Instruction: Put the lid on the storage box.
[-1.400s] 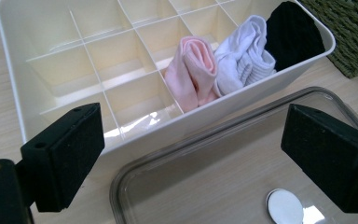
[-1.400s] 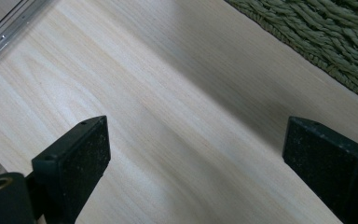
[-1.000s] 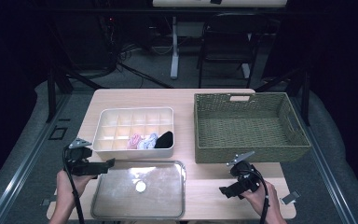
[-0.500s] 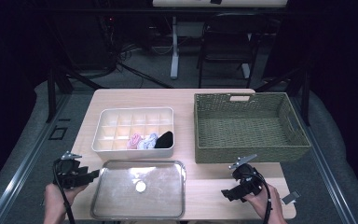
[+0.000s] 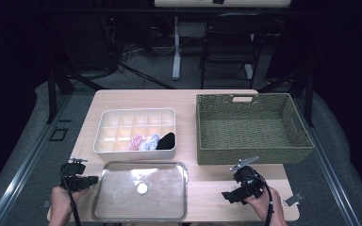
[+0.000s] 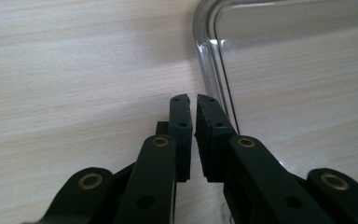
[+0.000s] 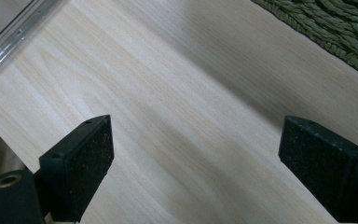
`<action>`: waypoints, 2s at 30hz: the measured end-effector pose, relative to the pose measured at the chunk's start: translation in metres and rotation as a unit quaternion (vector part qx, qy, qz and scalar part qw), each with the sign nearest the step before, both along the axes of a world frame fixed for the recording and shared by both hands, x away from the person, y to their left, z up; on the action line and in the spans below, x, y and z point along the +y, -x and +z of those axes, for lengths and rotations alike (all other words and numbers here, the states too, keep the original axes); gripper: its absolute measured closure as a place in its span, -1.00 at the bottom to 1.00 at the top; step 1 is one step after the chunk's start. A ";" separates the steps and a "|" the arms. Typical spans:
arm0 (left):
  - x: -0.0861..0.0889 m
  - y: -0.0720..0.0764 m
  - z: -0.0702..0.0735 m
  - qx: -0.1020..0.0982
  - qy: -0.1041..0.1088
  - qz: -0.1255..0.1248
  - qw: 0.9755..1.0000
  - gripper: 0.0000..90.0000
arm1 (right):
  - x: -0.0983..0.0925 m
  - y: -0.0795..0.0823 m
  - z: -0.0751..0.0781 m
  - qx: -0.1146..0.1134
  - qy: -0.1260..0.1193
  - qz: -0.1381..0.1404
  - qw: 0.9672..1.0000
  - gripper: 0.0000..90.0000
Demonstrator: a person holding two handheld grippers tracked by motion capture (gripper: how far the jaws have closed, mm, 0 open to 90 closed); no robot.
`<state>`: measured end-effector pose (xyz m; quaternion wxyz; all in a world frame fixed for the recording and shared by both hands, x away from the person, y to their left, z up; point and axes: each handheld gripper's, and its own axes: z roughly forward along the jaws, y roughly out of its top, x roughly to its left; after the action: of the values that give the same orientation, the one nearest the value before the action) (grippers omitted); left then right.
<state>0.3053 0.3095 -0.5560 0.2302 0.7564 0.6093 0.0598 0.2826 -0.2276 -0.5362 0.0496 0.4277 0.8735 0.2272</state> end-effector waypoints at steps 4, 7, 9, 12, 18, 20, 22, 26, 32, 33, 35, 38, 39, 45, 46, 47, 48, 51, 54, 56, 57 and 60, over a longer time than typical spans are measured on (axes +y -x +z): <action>-0.001 0.001 -0.003 0.003 0.006 0.001 1.000 0.92 | 0.000 0.000 -0.001 0.002 -0.001 -0.001 1.000 -0.78; -0.001 0.001 -0.003 0.009 0.015 0.000 1.000 0.94 | 0.001 0.000 0.000 0.004 -0.004 0.002 1.000 -0.77; -0.001 0.001 -0.003 0.008 0.015 -0.001 1.000 0.94 | 0.001 0.000 -0.001 0.004 -0.004 0.001 1.000 -0.76; -0.001 0.002 -0.003 0.011 0.020 -0.002 1.000 0.94 | 0.001 0.000 -0.001 0.008 -0.010 -0.001 1.000 -0.75; -0.003 0.003 -0.003 0.013 0.027 -0.009 1.000 0.94 | 0.002 -0.001 -0.002 0.019 -0.027 -0.007 0.999 -0.73; -0.004 0.003 -0.003 0.016 0.031 -0.013 0.999 0.94 | 0.002 -0.001 -0.002 0.021 -0.038 -0.008 0.999 -0.72; -0.006 0.003 -0.003 0.018 0.033 -0.018 0.999 0.94 | 0.002 -0.001 -0.001 0.026 -0.041 -0.008 0.999 -0.72; -0.009 0.003 -0.004 0.019 0.036 -0.025 0.999 0.93 | 0.003 -0.002 -0.002 0.034 -0.054 -0.008 0.998 -0.71; -0.013 0.003 -0.005 0.022 0.053 -0.028 0.998 0.92 | 0.009 -0.004 -0.005 0.046 -0.072 -0.007 0.996 -0.69; -0.013 0.003 -0.005 0.022 0.053 -0.028 0.998 0.92 | 0.011 -0.004 -0.005 0.048 -0.078 -0.006 0.996 -0.69; -0.015 0.003 -0.005 0.025 0.053 -0.034 0.998 0.92 | 0.014 -0.004 -0.006 0.050 -0.080 -0.005 0.996 -0.68; -0.018 0.003 -0.004 0.030 0.057 -0.035 0.997 0.92 | 0.019 -0.005 -0.007 0.055 -0.085 0.000 0.995 -0.66; -0.019 0.003 -0.004 0.030 0.058 -0.035 0.997 0.92 | 0.020 -0.005 -0.008 0.054 -0.089 0.001 0.995 -0.66; -0.022 0.003 -0.005 0.031 0.064 -0.039 0.997 0.91 | 0.033 -0.007 -0.010 0.067 -0.101 0.009 0.993 -0.62; -0.024 0.004 -0.005 0.031 0.063 -0.040 0.997 0.91 | 0.034 -0.008 -0.009 0.067 -0.096 0.014 0.993 -0.62; -0.024 0.003 -0.005 0.031 0.062 -0.042 0.997 0.91 | 0.035 -0.009 -0.009 0.071 -0.094 0.017 0.993 -0.62; -0.025 0.004 -0.005 0.030 0.062 -0.043 0.997 0.91 | 0.036 -0.009 -0.010 0.068 -0.096 0.013 0.993 -0.62; -0.025 0.003 -0.005 0.029 0.063 -0.042 0.997 0.91 | 0.036 -0.010 -0.010 0.070 -0.092 0.010 0.993 -0.62; -0.027 0.003 -0.005 0.029 0.060 -0.043 0.997 0.91 | 0.036 -0.011 -0.012 0.067 -0.098 0.006 0.993 -0.62; -0.029 0.003 -0.004 0.029 0.059 -0.046 0.997 0.90 | 0.037 -0.011 -0.011 0.069 -0.092 0.007 0.993 -0.62; -0.030 0.003 -0.004 0.029 0.060 -0.045 0.997 0.89 | 0.037 -0.011 -0.012 0.068 -0.092 0.006 0.993 -0.62; -0.031 0.003 -0.004 0.027 0.058 -0.047 0.997 0.89 | 0.038 -0.012 -0.012 0.067 -0.092 0.009 0.993 -0.61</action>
<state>0.3022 0.2789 -0.5605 0.2596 0.7711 0.5813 -0.0076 0.2950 -0.1896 -0.5481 -0.0506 0.4366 0.8541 0.2779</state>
